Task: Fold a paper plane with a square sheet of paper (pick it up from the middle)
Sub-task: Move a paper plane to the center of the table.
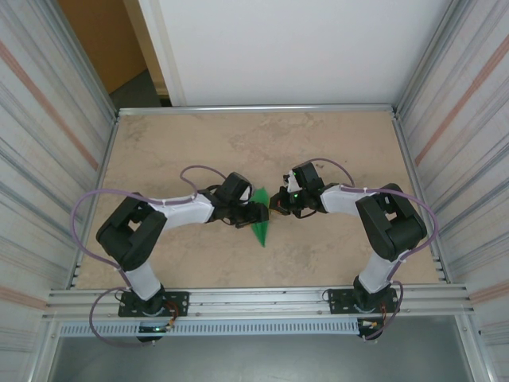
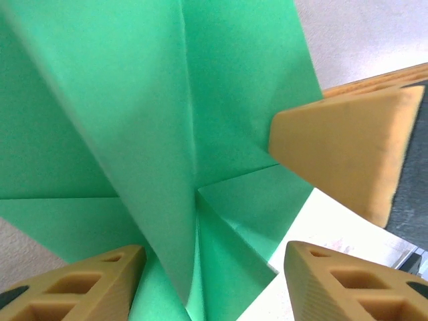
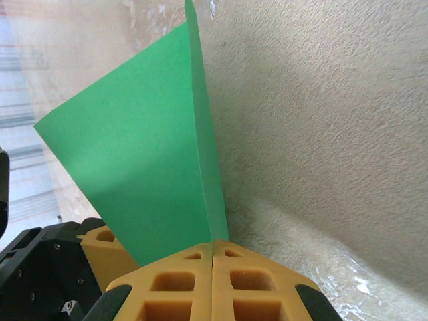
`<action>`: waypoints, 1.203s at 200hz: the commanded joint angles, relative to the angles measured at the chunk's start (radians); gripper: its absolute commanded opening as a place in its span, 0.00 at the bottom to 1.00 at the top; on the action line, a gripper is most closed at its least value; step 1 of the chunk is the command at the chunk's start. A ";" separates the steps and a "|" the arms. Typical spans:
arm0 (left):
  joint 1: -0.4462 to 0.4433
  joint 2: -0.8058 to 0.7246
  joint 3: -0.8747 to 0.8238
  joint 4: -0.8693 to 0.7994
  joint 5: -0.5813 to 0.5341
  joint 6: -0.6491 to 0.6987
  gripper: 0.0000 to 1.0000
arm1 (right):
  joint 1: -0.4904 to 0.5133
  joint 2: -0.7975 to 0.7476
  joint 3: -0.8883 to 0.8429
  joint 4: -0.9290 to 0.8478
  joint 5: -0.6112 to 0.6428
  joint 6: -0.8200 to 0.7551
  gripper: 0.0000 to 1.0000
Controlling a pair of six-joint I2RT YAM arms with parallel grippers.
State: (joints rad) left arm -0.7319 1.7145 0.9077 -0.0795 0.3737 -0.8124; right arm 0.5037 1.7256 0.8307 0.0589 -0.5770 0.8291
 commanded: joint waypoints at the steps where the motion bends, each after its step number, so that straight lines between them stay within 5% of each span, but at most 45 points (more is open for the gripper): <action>1: 0.009 -0.041 -0.019 0.026 0.013 -0.001 0.57 | -0.003 0.008 0.019 -0.021 -0.012 -0.006 0.00; 108: -0.004 0.020 0.031 -0.056 0.015 0.015 0.34 | -0.003 0.002 0.019 -0.019 -0.012 0.000 0.00; 240: -0.032 0.079 0.104 -0.168 -0.009 0.013 0.25 | -0.004 0.002 0.016 -0.004 -0.014 0.011 0.00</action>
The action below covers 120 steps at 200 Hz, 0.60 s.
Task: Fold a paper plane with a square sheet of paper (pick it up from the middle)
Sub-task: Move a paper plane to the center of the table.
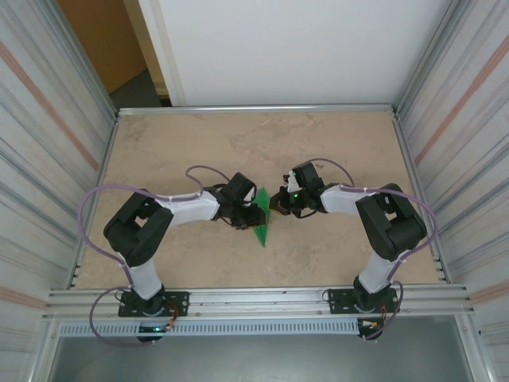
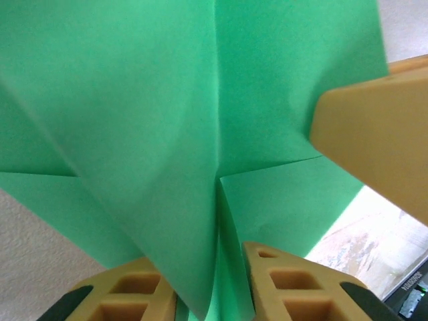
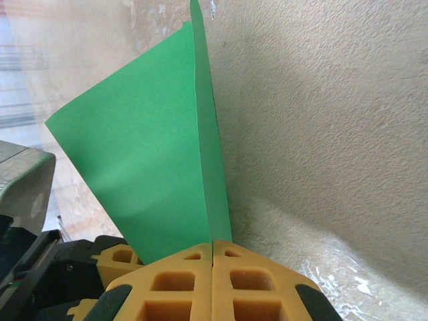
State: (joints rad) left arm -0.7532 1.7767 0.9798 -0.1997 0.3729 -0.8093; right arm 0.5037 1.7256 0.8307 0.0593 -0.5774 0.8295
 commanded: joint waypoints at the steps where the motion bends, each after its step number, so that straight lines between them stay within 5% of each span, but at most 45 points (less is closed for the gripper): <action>1: -0.011 0.017 0.032 -0.048 -0.007 0.010 0.25 | -0.004 0.002 0.016 -0.004 -0.013 0.011 0.00; 33: -0.012 0.017 0.045 -0.063 -0.008 0.014 0.16 | -0.007 -0.011 0.015 -0.005 -0.015 0.016 0.01; 85: 0.028 -0.048 0.086 -0.179 -0.086 0.086 0.06 | -0.050 -0.141 0.015 -0.120 0.129 -0.035 0.43; 120: 0.099 -0.044 0.190 -0.368 -0.170 0.205 0.07 | -0.086 -0.243 0.007 -0.194 0.240 -0.085 0.55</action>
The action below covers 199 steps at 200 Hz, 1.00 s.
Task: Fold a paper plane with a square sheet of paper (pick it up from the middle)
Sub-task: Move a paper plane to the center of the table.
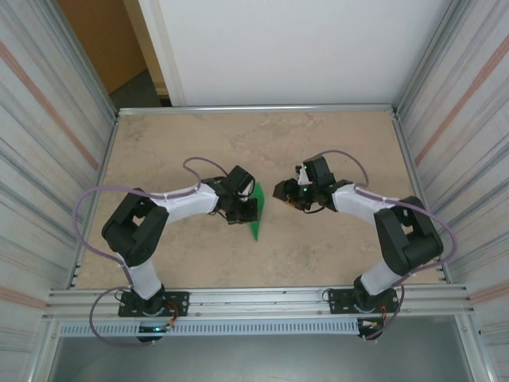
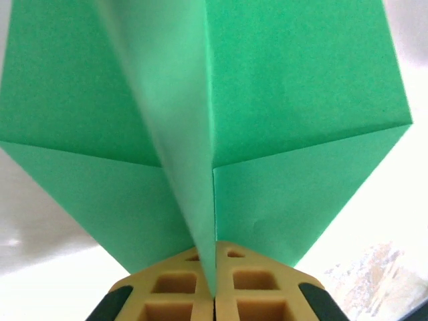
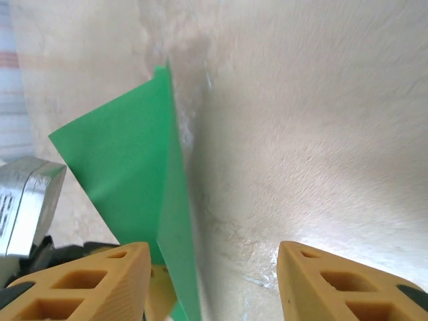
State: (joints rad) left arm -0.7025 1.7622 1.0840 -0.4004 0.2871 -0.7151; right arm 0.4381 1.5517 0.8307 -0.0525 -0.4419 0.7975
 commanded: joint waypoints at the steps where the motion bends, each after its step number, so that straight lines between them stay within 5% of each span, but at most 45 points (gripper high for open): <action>1: 0.050 -0.028 0.090 -0.176 -0.087 0.114 0.07 | -0.021 -0.070 0.006 -0.083 0.106 -0.054 0.55; 52: 0.112 0.147 0.355 -0.421 -0.183 0.262 0.08 | -0.036 -0.093 -0.010 -0.086 0.120 -0.057 0.57; 93: 0.126 0.255 0.504 -0.455 -0.248 0.276 0.13 | -0.039 -0.087 -0.018 -0.079 0.108 -0.053 0.57; 199: 0.129 0.379 0.550 -0.434 -0.245 0.240 0.26 | -0.046 -0.108 -0.044 -0.075 0.102 -0.048 0.57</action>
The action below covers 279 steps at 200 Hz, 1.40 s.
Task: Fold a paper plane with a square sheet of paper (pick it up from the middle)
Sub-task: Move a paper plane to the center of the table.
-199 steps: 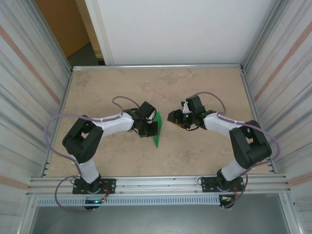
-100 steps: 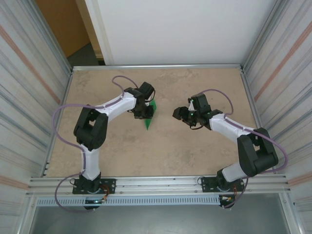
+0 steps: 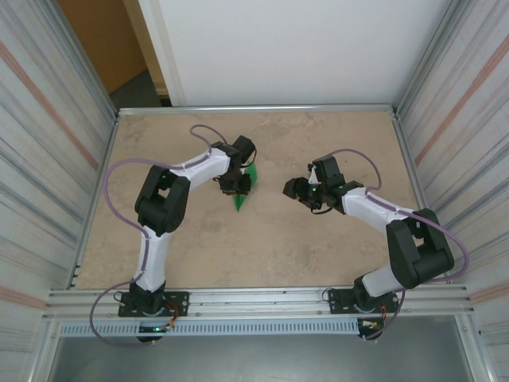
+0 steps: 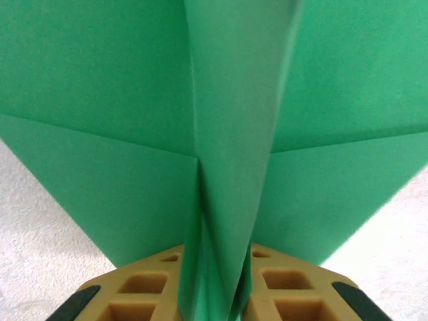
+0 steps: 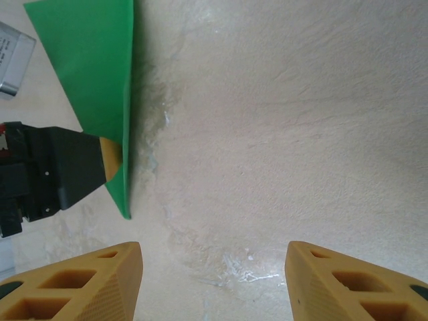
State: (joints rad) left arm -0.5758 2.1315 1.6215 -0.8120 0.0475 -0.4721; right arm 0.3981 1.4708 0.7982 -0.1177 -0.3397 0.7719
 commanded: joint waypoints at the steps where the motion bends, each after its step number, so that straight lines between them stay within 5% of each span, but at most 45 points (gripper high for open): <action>1: 0.001 0.010 0.012 -0.022 -0.005 -0.003 0.26 | -0.006 -0.027 -0.011 -0.009 -0.001 -0.022 0.57; 139: -0.010 0.146 0.081 -0.076 -0.178 -0.177 0.48 | -0.005 -0.020 -0.011 -0.003 -0.004 -0.017 0.58; 218: 0.021 0.201 0.179 -0.070 -0.184 -0.242 0.50 | -0.006 -0.026 -0.012 -0.010 0.001 -0.021 0.58; 279: 0.018 0.052 0.196 -0.056 -0.125 -0.226 0.50 | -0.012 -0.060 0.015 -0.052 0.034 -0.033 0.59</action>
State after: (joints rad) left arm -0.5625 2.2581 1.8156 -0.8749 -0.0879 -0.6857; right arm 0.3969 1.4647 0.7982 -0.1238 -0.3359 0.7719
